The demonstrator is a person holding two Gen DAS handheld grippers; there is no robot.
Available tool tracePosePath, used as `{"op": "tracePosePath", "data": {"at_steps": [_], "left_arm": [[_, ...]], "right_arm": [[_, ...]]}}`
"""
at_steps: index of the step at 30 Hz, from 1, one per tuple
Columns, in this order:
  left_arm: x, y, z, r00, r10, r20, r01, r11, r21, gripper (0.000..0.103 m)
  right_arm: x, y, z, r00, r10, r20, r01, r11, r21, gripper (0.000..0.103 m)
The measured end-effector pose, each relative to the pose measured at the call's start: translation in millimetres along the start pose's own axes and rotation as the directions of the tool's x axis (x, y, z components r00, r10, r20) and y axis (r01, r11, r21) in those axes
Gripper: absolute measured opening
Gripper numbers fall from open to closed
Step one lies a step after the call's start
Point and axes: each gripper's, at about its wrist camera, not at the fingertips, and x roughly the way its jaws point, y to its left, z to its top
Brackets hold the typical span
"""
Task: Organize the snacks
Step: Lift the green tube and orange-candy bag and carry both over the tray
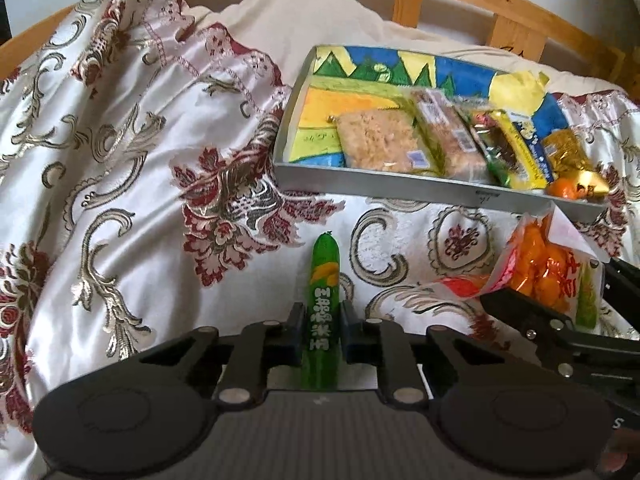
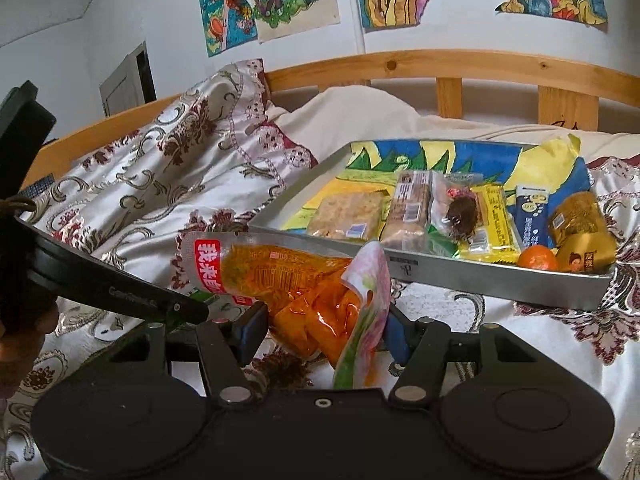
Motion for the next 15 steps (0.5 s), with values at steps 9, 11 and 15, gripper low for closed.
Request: {"op": "tracePosePath", "data": {"at_steps": [9, 11, 15], "left_arm": [[-36, -20, 11, 1.000, 0.021, 0.007, -0.021, 0.999, 0.043, 0.018], [-45, -23, 12, 1.000, 0.023, 0.012, -0.024, 0.998, 0.049, 0.018], [-64, -32, 18, 0.999, 0.013, 0.041, -0.015, 0.998, 0.055, 0.018]], "right_arm": [[-25, -5, 8, 0.999, -0.020, 0.037, 0.019, 0.999, 0.026, 0.062], [-33, -8, 10, 0.998, -0.029, 0.047, 0.027, 0.999, 0.040, 0.062], [-54, -15, 15, 0.996, -0.051, 0.075, 0.047, 0.997, 0.061, 0.062]]}}
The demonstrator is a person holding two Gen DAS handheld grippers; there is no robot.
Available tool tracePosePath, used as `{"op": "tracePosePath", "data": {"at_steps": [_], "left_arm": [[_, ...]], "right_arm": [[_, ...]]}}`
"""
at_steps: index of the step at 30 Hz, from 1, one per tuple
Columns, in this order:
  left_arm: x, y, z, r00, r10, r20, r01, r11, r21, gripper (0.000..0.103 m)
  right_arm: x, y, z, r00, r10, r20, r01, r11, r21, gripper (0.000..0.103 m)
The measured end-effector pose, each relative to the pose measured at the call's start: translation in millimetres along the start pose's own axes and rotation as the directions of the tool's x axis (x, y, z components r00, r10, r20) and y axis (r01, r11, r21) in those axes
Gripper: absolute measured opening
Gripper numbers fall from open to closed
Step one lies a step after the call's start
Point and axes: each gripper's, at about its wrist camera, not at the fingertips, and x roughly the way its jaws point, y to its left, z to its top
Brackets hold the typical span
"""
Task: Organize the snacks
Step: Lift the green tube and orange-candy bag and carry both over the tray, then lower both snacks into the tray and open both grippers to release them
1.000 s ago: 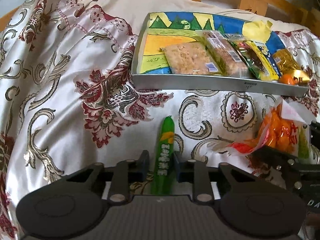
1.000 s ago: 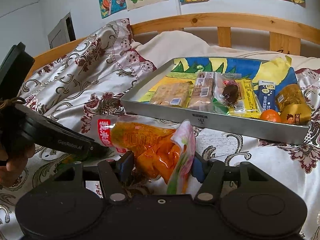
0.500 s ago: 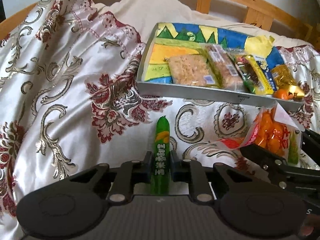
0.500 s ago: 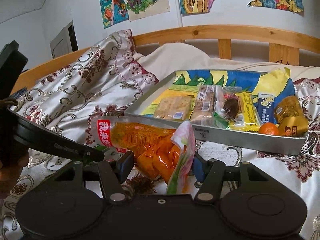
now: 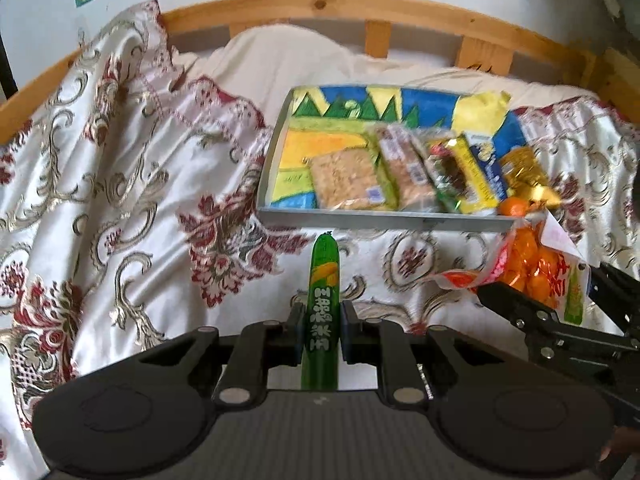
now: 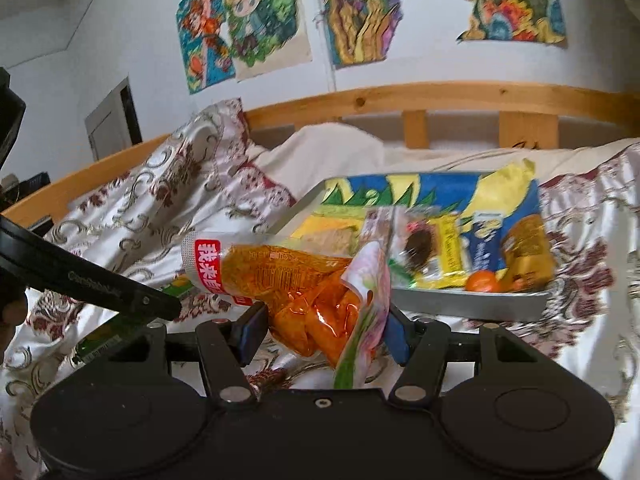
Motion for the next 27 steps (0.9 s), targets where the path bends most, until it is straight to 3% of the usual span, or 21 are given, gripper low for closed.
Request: {"op": "tracePosePath", "data": {"at_steps": [5, 14, 27], "left_arm": [[-14, -14, 13, 0.999, -0.015, 0.039, 0.015, 1.000, 0.005, 0.018], [-22, -41, 61, 0.992, -0.067, 0.107, 0.066, 0.998, 0.006, 0.018], [40, -51, 115, 0.990, -0.054, 0.129, 0.057, 0.998, -0.024, 0.018]], "right_arm": [[-19, -12, 12, 0.999, -0.030, 0.025, 0.030, 1.000, 0.000, 0.062], [-10, -38, 38, 0.996, -0.074, 0.049, 0.080, 0.986, -0.144, 0.062], [54, -52, 41, 0.994, -0.068, 0.089, 0.073, 0.996, -0.054, 0.062]]}}
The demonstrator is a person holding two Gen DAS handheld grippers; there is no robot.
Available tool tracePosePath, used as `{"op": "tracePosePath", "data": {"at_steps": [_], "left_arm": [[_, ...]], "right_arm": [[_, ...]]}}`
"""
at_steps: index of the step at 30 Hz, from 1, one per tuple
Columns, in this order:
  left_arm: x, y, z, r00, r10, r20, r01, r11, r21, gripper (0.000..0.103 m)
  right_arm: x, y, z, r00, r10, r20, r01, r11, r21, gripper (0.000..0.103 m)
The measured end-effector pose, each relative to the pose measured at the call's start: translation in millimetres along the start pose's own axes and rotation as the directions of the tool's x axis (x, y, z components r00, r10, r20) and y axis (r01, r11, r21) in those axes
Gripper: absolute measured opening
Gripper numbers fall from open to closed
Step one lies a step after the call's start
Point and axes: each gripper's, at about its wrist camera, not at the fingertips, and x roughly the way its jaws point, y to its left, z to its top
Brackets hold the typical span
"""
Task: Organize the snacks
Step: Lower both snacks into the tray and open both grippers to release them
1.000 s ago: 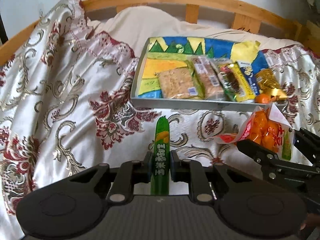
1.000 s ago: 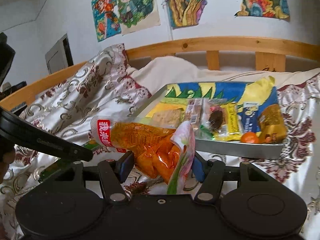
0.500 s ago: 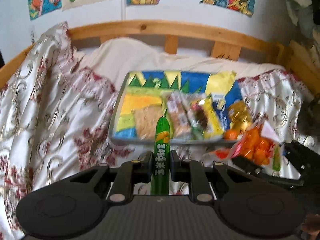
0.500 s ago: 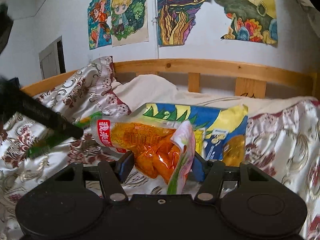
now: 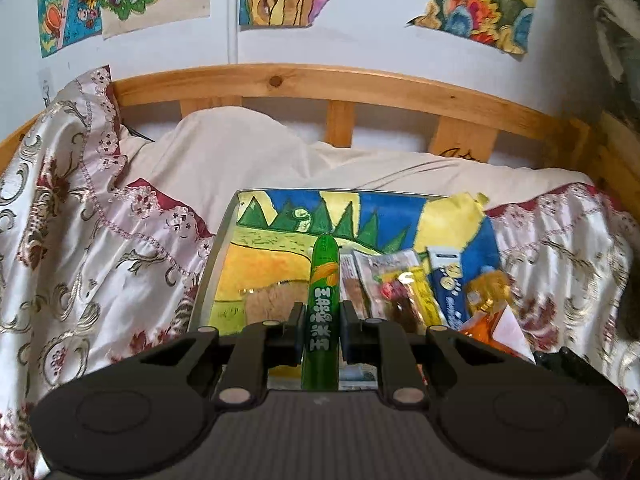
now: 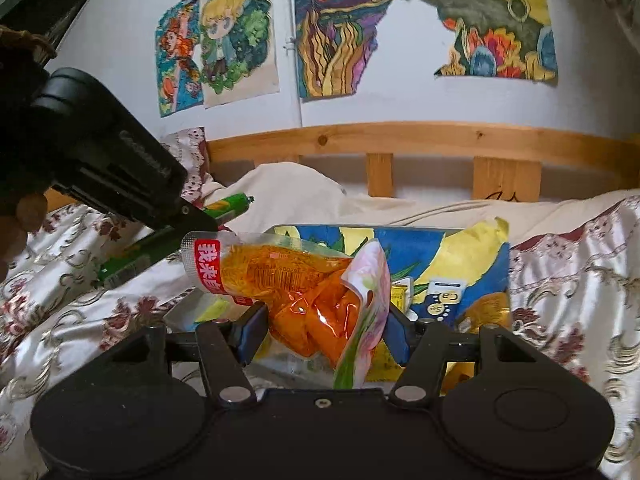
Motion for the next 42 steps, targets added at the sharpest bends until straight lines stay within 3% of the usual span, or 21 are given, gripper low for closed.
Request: {"op": "tracePosePath", "data": {"at_steps": [6, 11, 22, 30, 42], "left_arm": [[50, 8, 9, 1.000, 0.000, -0.011, 0.000, 0.999, -0.035, 0.018], [83, 10, 12, 0.999, -0.054, 0.000, 0.054, 0.993, -0.103, 0.018], [127, -30, 22, 0.993, -0.118, 0.012, 0.119, 0.989, -0.089, 0.018], [145, -47, 26, 0.992, -0.125, -0.003, 0.124, 0.988, -0.089, 0.018], [160, -52, 10, 0.996, -0.079, -0.037, 0.077, 0.995, -0.062, 0.019]], "right_arm": [[32, -8, -2, 0.998, -0.067, 0.018, 0.066, 0.998, 0.008, 0.062], [42, -26, -8, 0.987, -0.161, 0.006, 0.160, 0.987, 0.025, 0.062], [50, -62, -15, 0.948, -0.319, 0.000, 0.319, 0.947, 0.044, 0.063], [58, -64, -22, 0.943, -0.331, -0.011, 0.331, 0.943, 0.009, 0.063], [63, -54, -25, 0.935, -0.353, 0.003, 0.353, 0.934, -0.055, 0.067]]}}
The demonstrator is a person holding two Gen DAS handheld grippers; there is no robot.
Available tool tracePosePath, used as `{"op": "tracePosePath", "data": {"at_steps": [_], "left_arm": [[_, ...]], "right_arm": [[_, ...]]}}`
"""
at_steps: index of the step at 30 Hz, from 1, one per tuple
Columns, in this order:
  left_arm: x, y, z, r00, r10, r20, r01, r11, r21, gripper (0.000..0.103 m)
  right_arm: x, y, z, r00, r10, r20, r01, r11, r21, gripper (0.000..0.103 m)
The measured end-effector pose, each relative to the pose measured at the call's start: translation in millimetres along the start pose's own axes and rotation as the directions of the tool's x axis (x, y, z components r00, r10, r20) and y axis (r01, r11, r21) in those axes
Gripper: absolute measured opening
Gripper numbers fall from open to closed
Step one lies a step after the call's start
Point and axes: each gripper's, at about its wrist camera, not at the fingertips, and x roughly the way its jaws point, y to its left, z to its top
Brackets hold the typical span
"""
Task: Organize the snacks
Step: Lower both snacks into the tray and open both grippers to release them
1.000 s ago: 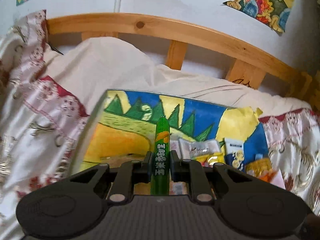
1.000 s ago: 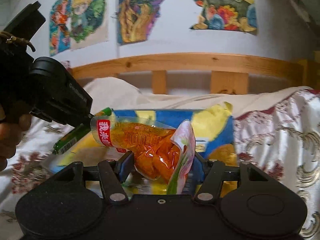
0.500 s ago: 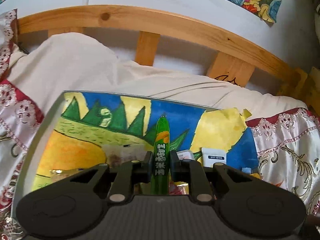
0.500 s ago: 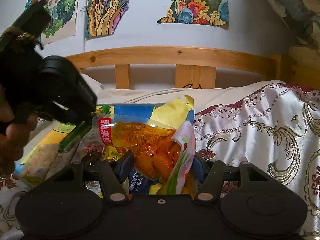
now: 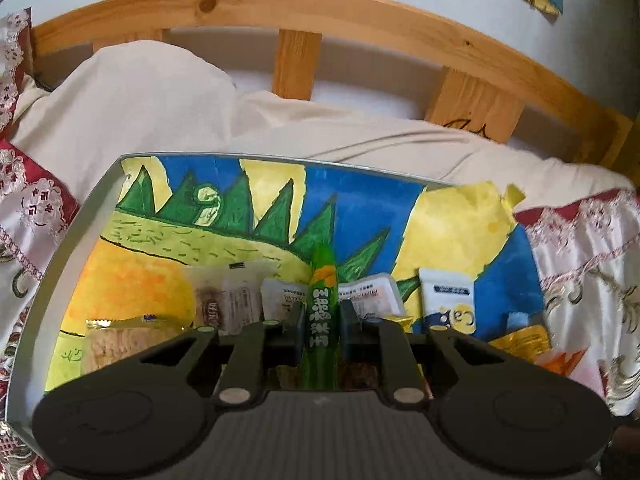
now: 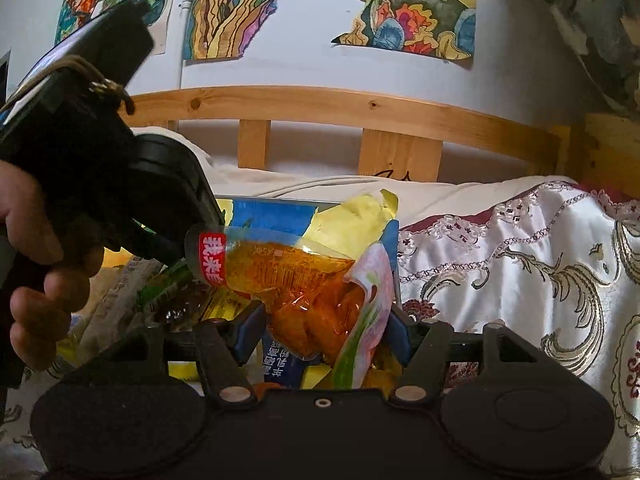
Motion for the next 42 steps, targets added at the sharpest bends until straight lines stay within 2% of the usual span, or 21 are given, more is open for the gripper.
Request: {"op": "tracePosePath", "data": {"at_steps": [7, 11, 15, 20, 25, 30, 32, 35, 42], "left_arm": [[-2, 1, 1, 1.000, -0.002, 0.003, 0.002, 1.000, 0.003, 0.022], [-4, 2, 0, 1.000, -0.010, 0.009, 0.010, 1.000, 0.000, 0.033], [-7, 2, 0, 1.000, -0.015, 0.015, 0.015, 1.000, 0.008, 0.037], [-14, 2, 0, 0.999, -0.009, 0.045, 0.008, 1.000, 0.013, 0.058], [-22, 5, -1, 0.997, -0.029, 0.073, 0.028, 1.000, 0.012, 0.071], [-31, 9, -1, 0.995, -0.019, 0.100, 0.018, 1.000, 0.008, 0.077], [-36, 12, -1, 0.993, -0.010, 0.114, 0.010, 1.000, 0.004, 0.082], [-43, 18, -2, 0.990, -0.001, 0.139, 0.002, 1.000, -0.009, 0.085], [-73, 35, -9, 0.977, 0.020, 0.214, -0.009, 0.999, -0.051, 0.094]], "right_arm": [[1, 4, -2, 1.000, 0.000, -0.002, 0.000, 1.000, -0.026, 0.073], [1, 4, -2, 1.000, -0.003, 0.000, 0.003, 1.000, -0.027, 0.076], [2, 4, -2, 1.000, -0.002, 0.001, 0.002, 1.000, -0.026, 0.079], [0, 4, -1, 1.000, 0.004, 0.011, -0.004, 1.000, -0.025, 0.084], [-3, 4, 1, 0.999, 0.008, 0.031, -0.008, 1.000, -0.022, 0.087], [-6, 4, 4, 0.999, 0.004, 0.045, -0.004, 1.000, -0.017, 0.088], [-7, 3, 6, 0.999, 0.002, 0.050, -0.002, 1.000, -0.008, 0.089], [-10, 0, 8, 0.998, -0.005, 0.064, 0.005, 1.000, 0.007, 0.090], [-23, -9, 19, 0.993, -0.028, 0.118, 0.021, 0.998, 0.062, 0.093]]}}
